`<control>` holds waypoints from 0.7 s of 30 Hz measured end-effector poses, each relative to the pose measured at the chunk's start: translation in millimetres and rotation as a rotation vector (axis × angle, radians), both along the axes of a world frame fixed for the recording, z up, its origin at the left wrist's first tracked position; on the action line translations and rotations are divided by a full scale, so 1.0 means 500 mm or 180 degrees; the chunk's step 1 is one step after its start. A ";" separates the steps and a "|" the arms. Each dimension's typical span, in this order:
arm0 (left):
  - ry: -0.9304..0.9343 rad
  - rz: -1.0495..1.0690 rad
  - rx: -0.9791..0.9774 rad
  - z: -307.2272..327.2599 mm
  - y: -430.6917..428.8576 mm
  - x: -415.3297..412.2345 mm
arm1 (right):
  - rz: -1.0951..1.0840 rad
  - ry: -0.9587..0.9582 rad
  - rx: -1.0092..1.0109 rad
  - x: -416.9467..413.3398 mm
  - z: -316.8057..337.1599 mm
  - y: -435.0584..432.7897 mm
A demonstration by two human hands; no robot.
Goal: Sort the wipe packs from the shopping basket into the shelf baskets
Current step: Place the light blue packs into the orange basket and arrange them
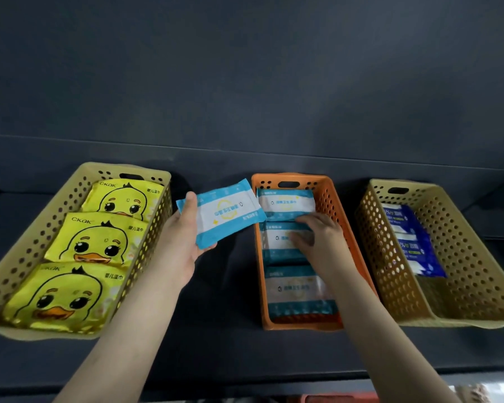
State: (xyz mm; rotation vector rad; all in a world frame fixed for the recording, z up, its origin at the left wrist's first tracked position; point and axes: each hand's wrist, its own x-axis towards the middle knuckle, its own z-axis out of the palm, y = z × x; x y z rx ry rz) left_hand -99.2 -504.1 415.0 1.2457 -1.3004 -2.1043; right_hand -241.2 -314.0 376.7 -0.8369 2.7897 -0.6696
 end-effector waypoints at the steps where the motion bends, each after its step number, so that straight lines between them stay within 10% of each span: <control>1: 0.0001 -0.0007 -0.0015 0.001 0.002 -0.001 | -0.0037 0.0019 -0.0042 -0.002 0.001 0.002; 5: 0.0087 -0.0116 -0.0061 0.008 0.007 -0.002 | -0.0306 0.0213 -0.0805 0.001 0.028 -0.004; 11: 0.0272 -0.0527 -0.0165 0.011 0.048 -0.025 | -0.0280 -0.2538 -0.2083 0.046 0.113 -0.017; 21: 0.0471 -0.1597 -0.1100 0.013 0.098 -0.047 | -0.1491 -0.3768 -0.4026 0.055 0.092 0.015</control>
